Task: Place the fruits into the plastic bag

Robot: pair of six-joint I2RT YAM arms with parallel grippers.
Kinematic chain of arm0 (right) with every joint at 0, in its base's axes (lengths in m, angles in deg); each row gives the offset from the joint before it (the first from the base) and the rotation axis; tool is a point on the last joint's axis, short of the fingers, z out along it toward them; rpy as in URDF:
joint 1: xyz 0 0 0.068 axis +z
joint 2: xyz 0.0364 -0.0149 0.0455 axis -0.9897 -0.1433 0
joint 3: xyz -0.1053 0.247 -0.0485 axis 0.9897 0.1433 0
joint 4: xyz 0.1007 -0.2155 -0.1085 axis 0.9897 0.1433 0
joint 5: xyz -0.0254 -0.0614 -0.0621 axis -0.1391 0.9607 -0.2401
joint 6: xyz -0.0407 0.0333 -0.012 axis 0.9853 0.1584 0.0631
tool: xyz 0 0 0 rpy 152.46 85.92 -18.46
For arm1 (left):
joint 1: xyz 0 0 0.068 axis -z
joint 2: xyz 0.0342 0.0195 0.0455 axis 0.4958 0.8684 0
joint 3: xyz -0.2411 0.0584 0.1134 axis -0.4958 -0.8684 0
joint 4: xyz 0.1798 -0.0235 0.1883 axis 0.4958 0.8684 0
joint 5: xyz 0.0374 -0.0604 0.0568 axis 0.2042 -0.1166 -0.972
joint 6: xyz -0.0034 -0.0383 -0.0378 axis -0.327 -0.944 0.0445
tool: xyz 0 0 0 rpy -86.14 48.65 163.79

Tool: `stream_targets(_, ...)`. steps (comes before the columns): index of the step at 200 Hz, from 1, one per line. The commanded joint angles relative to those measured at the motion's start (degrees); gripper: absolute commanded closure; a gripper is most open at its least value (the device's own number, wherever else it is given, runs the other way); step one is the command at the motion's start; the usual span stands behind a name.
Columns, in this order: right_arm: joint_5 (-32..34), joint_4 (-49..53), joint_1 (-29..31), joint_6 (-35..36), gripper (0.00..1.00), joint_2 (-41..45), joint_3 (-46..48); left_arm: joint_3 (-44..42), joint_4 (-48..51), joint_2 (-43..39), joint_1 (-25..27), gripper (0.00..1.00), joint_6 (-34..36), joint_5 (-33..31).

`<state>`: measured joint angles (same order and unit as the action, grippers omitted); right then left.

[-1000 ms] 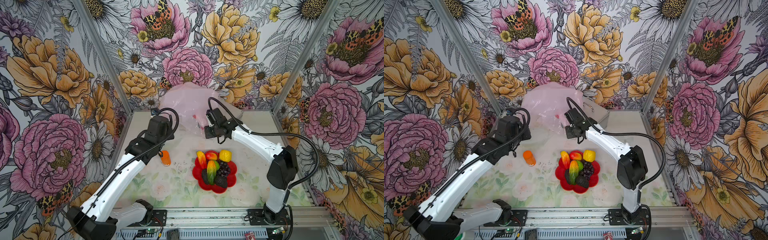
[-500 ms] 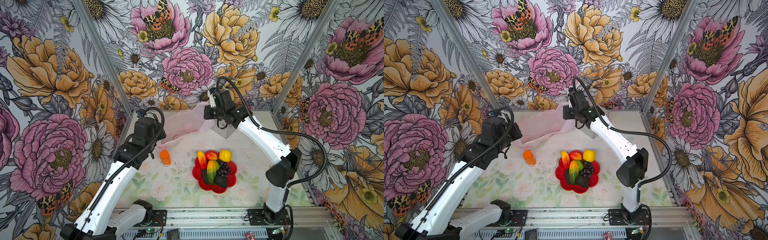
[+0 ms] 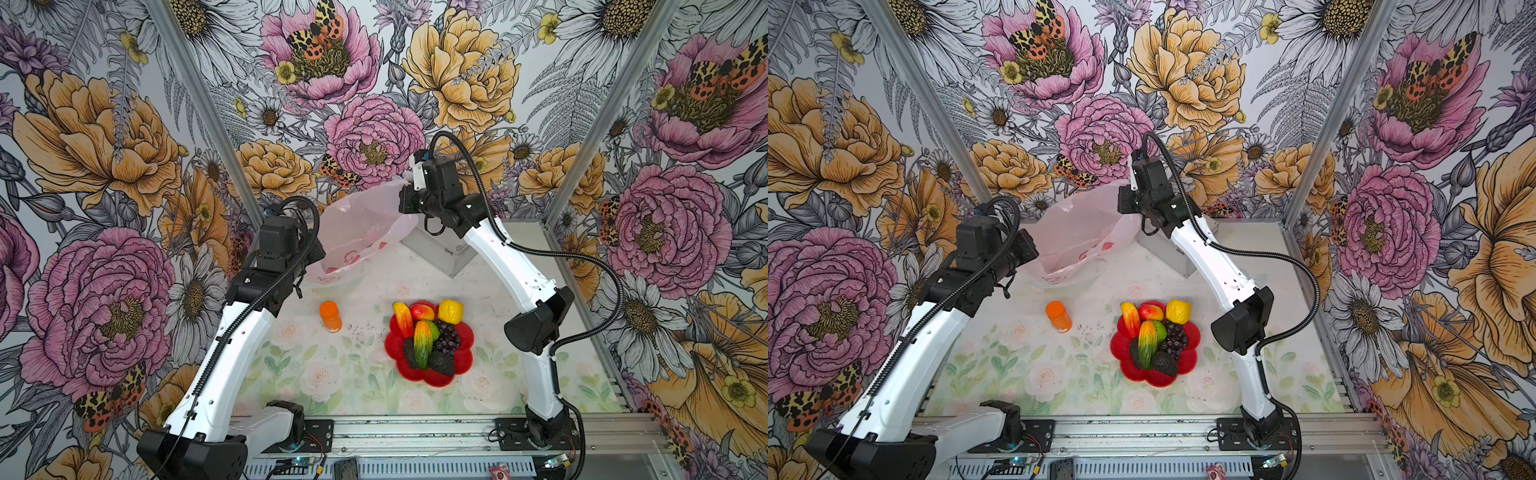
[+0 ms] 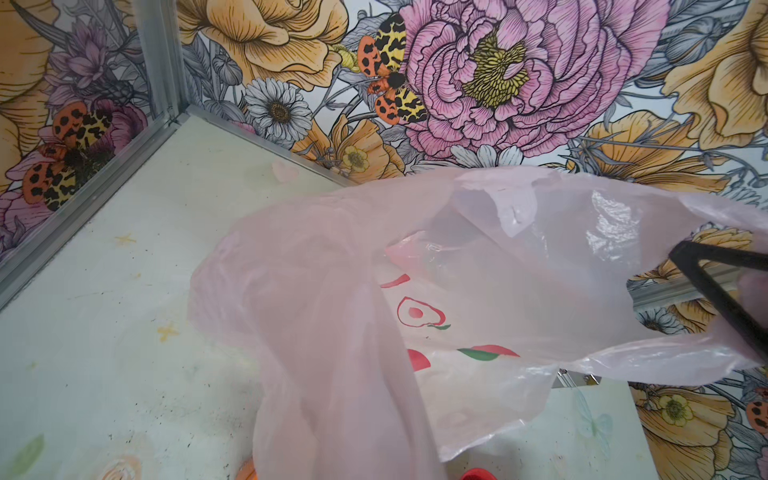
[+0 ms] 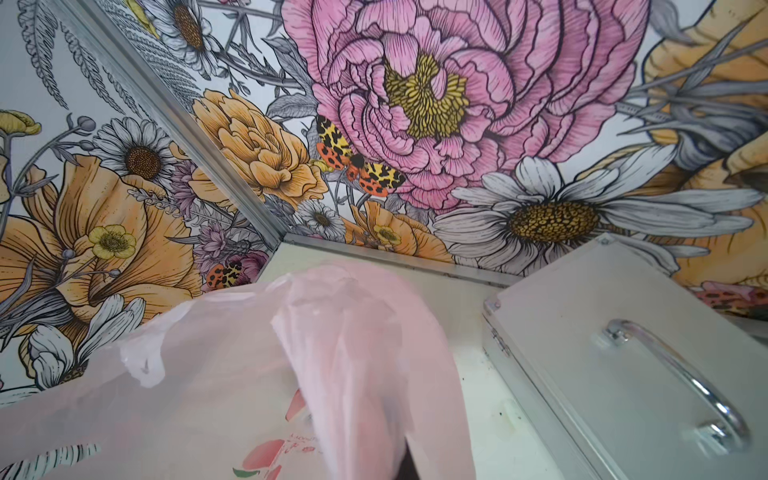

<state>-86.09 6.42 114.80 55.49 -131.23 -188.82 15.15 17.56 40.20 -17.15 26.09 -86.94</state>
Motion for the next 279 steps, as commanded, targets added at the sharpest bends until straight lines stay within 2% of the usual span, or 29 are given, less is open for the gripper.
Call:
stream_targets(1, 1.7, 0.3, -0.5, 3.0, 1.00, 0.9, 6.2, -4.7, -3.8, -1.0, 0.4, 1.00, -0.4, 2.8)
stream_targets(54, 1.5, -9.4, -1.6, -0.4, 1.00, 8.6, 34.1, -20.0, -11.2, -3.3, 3.6, 1.00, -6.7, 4.6)
stream_targets(91, 2.2, -12.3, -3.9, -4.2, 1.00, 11.8, 44.0, -24.5, -14.8, -1.8, 5.8, 1.00, -8.3, 5.9)
stream_targets(132, 0.0, -12.2, -7.2, -7.0, 0.57, 15.1, 47.4, -24.3, -16.9, 1.8, 8.2, 1.00, -9.1, 7.3)
stream_targets(149, -0.7, -12.2, -7.9, -8.4, 0.43, 17.3, 48.6, -24.0, -17.6, 2.8, 9.5, 1.00, -9.5, 7.3)
stream_targets(175, -2.4, -12.1, -8.4, -9.6, 0.29, 20.6, 50.3, -23.8, -18.2, 3.9, 10.9, 1.00, -10.0, 7.6)
stream_targets(179, -2.8, -12.1, -8.4, -9.9, 0.23, 21.0, 50.7, -23.6, -18.2, 4.0, 11.1, 1.00, -10.1, 7.6)
stream_targets(187, -3.8, -12.1, -8.5, -10.4, 0.21, 21.9, 51.3, -23.6, -18.3, 4.3, 11.4, 1.00, -10.3, 7.7)
stream_targets(193, -4.5, -12.1, -8.5, -10.8, 0.11, 22.5, 51.7, -23.6, -18.3, 4.4, 11.7, 1.00, -10.5, 7.7)
stream_targets(201, -5.5, -12.0, -8.5, -11.6, 0.07, 23.2, 52.3, -23.7, -18.3, 4.5, 12.0, 1.00, -10.6, 7.7)
stream_targets(225, -7.9, -12.0, -8.7, -13.7, 0.02, 25.9, 54.2, -24.1, -18.3, 4.4, 12.8, 1.00, -11.6, 7.9)
stream_targets(279, -9.1, -11.9, -9.8, -14.7, 0.02, 32.7, 55.8, -24.9, -18.2, 3.2, 14.4, 1.00, -13.9, 7.8)
